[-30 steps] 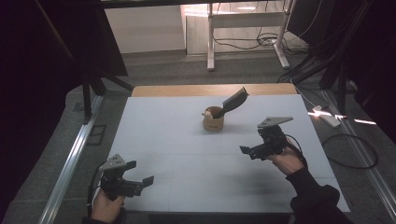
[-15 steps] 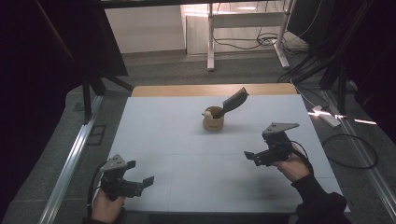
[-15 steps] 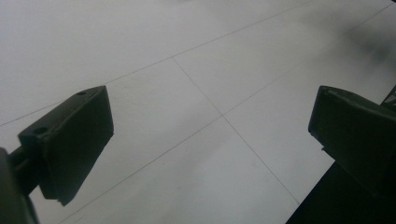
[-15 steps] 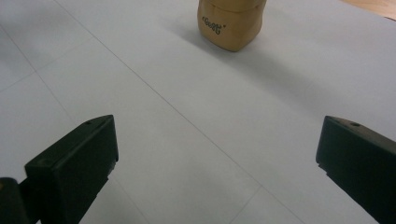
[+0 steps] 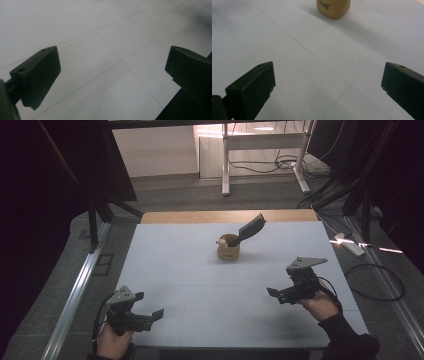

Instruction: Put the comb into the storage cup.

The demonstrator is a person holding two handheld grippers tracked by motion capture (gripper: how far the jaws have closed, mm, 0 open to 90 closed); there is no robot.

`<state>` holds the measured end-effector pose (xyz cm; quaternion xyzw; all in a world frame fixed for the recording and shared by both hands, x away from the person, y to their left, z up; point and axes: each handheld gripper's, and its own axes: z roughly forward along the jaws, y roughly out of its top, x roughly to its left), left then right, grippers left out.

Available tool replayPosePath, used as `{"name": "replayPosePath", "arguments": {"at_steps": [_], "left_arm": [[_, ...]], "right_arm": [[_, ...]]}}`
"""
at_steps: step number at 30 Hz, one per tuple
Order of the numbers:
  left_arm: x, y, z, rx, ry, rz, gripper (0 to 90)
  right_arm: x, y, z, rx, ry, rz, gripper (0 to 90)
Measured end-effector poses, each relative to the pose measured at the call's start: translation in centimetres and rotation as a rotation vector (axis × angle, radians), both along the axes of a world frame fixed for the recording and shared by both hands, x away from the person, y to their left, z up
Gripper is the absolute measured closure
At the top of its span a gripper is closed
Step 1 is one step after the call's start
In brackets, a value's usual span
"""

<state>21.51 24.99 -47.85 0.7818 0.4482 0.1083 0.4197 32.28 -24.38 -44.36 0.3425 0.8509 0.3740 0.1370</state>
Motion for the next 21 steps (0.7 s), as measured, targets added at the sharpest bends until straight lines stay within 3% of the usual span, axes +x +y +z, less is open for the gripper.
{"name": "replayPosePath", "arguments": {"at_steps": [21], "left_arm": [[0.1, 0.0, -0.1, -0.002, 0.009, -0.009, 1.1]], "right_arm": [[-1.5, -2.4, -0.6, -0.024, 0.0, -0.039, 0.0]]}}
